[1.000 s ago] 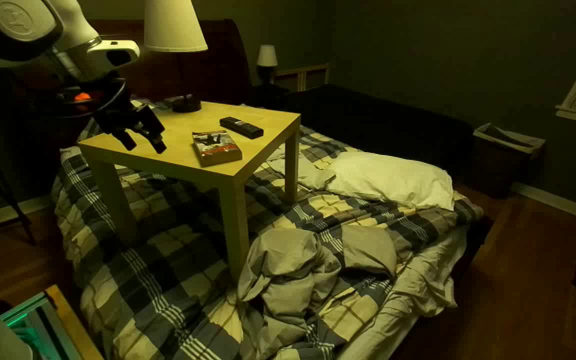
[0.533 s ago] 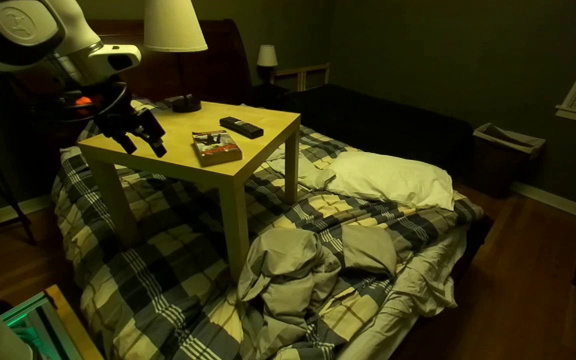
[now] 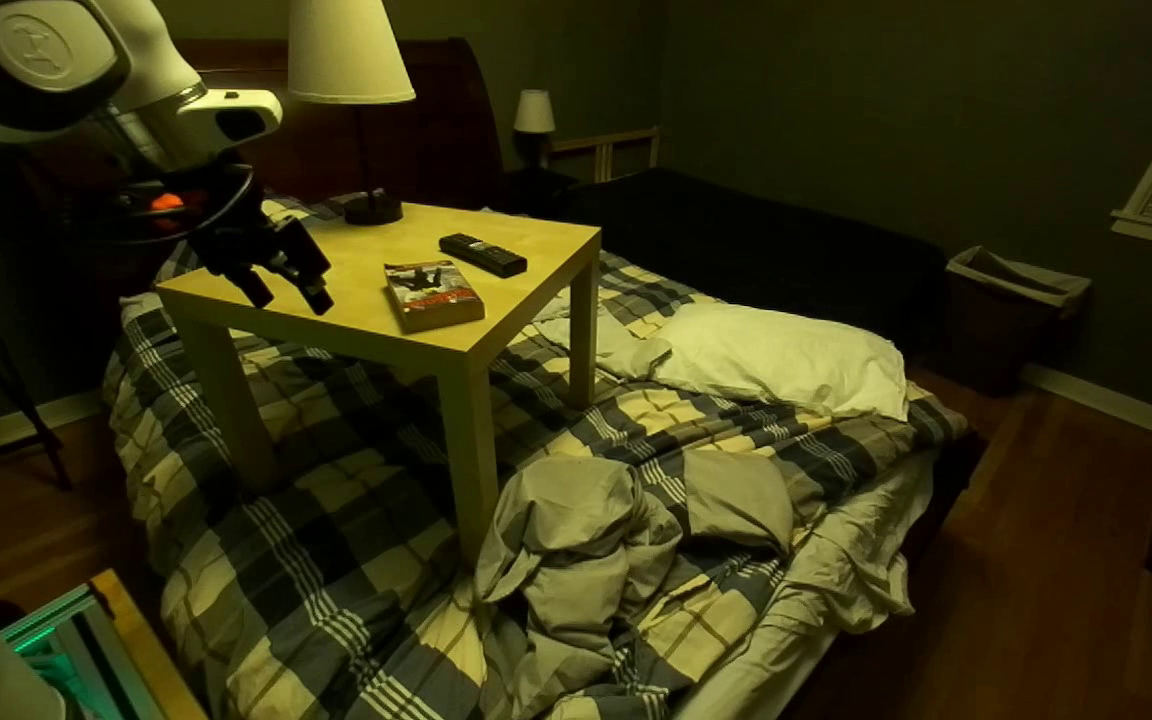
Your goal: Take the book off of the table
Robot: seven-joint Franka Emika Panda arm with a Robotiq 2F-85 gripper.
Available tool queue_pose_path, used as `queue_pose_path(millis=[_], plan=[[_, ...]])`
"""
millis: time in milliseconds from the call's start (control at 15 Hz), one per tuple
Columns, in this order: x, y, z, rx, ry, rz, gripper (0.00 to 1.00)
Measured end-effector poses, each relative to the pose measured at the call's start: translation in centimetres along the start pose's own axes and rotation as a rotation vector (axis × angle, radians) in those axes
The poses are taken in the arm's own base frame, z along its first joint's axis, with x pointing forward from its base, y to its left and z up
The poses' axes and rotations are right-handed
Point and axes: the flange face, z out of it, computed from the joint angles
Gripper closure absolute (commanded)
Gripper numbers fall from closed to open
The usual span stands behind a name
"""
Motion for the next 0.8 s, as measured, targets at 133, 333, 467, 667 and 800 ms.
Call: queue_pose_path(millis=[133, 333, 467, 667, 800], plan=[[0.2, 0.1, -0.2, 0.002, 0.004, 0.002, 0.00], [1.1, 1.2, 0.0, 0.018, -0.008, 0.034, 0.00], [2.0, 2.5, 0.7, 0.036, -0.033, 0.073, 0.00], [4.3, 4.5, 2.4, 0.063, -0.049, 0.132, 0.00], [6.3, 5.4, 3.4, 0.084, -0.040, 0.160, 0.00]])
